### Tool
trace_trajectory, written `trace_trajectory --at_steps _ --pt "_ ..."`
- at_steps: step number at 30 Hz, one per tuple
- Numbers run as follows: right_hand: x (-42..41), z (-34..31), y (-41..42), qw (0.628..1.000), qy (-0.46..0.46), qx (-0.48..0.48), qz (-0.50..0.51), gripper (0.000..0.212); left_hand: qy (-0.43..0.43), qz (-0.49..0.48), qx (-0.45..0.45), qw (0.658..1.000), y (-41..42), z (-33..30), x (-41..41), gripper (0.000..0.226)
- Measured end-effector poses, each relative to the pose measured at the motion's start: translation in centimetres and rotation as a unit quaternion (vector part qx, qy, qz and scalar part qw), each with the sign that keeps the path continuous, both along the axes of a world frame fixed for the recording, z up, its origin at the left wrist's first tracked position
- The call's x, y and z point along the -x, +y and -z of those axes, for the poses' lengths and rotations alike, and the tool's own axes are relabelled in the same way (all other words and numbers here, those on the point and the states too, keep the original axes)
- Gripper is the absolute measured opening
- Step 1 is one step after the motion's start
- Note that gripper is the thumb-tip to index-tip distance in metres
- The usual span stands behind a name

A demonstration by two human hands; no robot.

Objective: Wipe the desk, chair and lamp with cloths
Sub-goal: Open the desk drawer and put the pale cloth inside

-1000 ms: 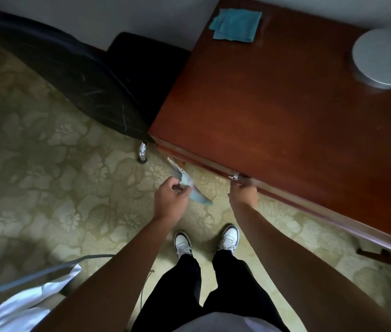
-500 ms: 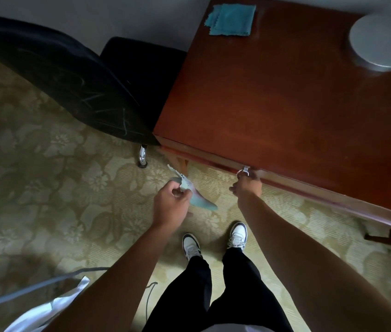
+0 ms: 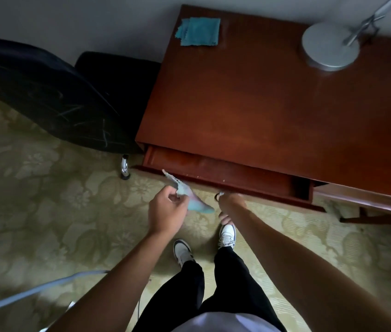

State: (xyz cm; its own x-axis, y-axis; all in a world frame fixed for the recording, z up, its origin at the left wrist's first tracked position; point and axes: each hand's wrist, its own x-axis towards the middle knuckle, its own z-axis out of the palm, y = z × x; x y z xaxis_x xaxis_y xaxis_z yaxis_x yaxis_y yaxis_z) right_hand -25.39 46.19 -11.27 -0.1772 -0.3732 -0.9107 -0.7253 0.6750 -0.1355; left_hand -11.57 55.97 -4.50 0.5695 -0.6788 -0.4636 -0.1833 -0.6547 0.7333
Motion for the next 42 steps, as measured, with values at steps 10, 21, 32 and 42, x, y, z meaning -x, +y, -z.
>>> trace_trajectory --at_steps 10,21,32,42 --pt "3.2 -1.5 0.7 0.889 0.069 0.275 -0.361 0.033 0.021 0.055 0.053 0.997 -0.5 -2.0 -1.1 0.014" --pt "4.8 -0.7 3.6 0.911 0.022 0.183 -0.370 0.042 -0.002 0.113 0.069 0.991 -2.3 -3.0 0.6 0.012" --pt "5.4 0.0 6.0 0.915 0.010 0.132 -0.380 0.083 -0.006 0.144 0.046 0.988 -3.4 -0.8 2.2 0.015" --pt "3.9 -0.8 5.4 0.907 -0.090 0.357 -0.203 0.045 0.041 0.130 0.041 0.990 -4.9 0.7 0.1 0.010"
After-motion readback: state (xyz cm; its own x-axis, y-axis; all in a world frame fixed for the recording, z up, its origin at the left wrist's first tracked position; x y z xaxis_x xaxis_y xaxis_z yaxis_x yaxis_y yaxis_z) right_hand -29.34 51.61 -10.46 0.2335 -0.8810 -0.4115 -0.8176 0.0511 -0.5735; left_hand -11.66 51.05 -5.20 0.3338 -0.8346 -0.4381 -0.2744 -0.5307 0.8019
